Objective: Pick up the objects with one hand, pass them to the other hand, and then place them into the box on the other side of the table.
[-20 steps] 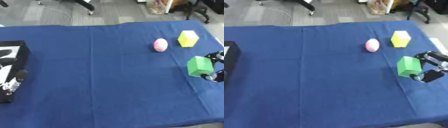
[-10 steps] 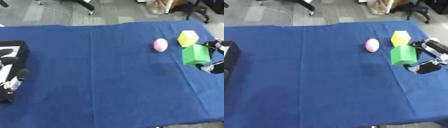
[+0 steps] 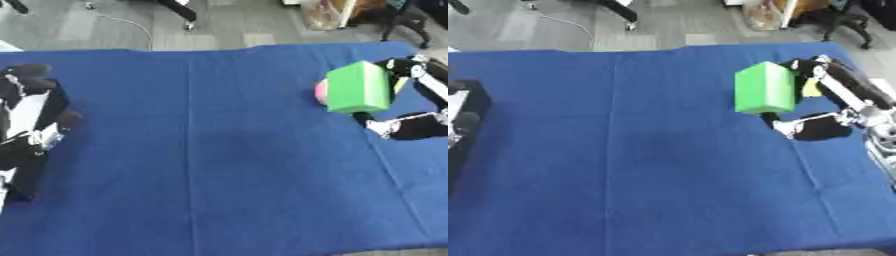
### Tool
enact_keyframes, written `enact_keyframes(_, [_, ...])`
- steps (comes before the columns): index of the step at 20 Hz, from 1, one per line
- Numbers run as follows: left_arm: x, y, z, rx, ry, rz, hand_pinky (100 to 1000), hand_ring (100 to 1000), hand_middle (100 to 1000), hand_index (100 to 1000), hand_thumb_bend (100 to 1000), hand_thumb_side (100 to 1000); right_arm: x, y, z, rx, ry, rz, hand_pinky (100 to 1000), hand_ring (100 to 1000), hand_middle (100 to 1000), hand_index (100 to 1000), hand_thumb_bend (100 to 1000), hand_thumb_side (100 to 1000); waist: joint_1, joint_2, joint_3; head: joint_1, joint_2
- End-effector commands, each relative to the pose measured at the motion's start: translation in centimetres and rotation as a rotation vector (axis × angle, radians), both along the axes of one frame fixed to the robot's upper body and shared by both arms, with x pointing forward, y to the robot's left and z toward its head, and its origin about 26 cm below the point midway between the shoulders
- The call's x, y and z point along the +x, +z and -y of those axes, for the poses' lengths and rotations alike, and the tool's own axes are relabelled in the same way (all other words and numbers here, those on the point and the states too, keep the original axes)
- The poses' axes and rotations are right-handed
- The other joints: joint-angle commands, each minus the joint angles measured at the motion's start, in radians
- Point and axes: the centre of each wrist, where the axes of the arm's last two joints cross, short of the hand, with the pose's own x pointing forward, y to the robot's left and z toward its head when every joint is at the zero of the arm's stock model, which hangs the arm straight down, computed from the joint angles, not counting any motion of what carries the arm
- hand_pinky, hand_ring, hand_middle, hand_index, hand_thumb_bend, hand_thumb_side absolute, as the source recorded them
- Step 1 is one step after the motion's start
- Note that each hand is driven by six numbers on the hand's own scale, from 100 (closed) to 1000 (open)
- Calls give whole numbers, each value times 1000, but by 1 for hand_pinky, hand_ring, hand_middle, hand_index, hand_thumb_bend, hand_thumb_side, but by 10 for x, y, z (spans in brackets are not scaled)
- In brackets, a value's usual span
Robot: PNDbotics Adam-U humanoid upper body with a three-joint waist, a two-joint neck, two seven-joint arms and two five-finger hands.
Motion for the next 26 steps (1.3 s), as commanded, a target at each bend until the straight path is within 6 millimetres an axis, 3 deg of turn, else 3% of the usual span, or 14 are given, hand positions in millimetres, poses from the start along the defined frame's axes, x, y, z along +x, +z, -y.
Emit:
enact_keyframes(1, [8, 13, 0, 82, -42, 12, 772, 702, 764, 809, 655, 583, -4, 11, -22, 58, 92, 39, 805, 423, 285, 423, 299, 227, 12, -17, -5, 13, -2])
enact_keyframes(2, [10, 15, 2, 98, -56, 11, 773, 703, 763, 811, 651, 585, -5, 10, -28, 80, 114, 39, 801, 420, 283, 422, 370, 227, 13, -17, -6, 15, -2])
enact_keyframes(3, [13, 16, 4, 113, -68, 11, 773, 703, 764, 812, 647, 586, -5, 9, -33, 103, 135, 36, 798, 416, 282, 421, 310, 229, 14, -17, -8, 17, -2])
enact_keyframes(11, [30, 29, 17, 274, -155, 5, 790, 713, 764, 822, 649, 574, -3, -3, -67, 262, 290, -38, 749, 393, 278, 418, 334, 226, 27, -14, -15, 21, -2])
enact_keyframes(26, [55, 50, 54, 656, -435, 2, 818, 730, 765, 859, 726, 553, -8, -1, -100, 328, 489, -106, 732, 392, 284, 423, 342, 226, 30, -12, -24, 17, -2])
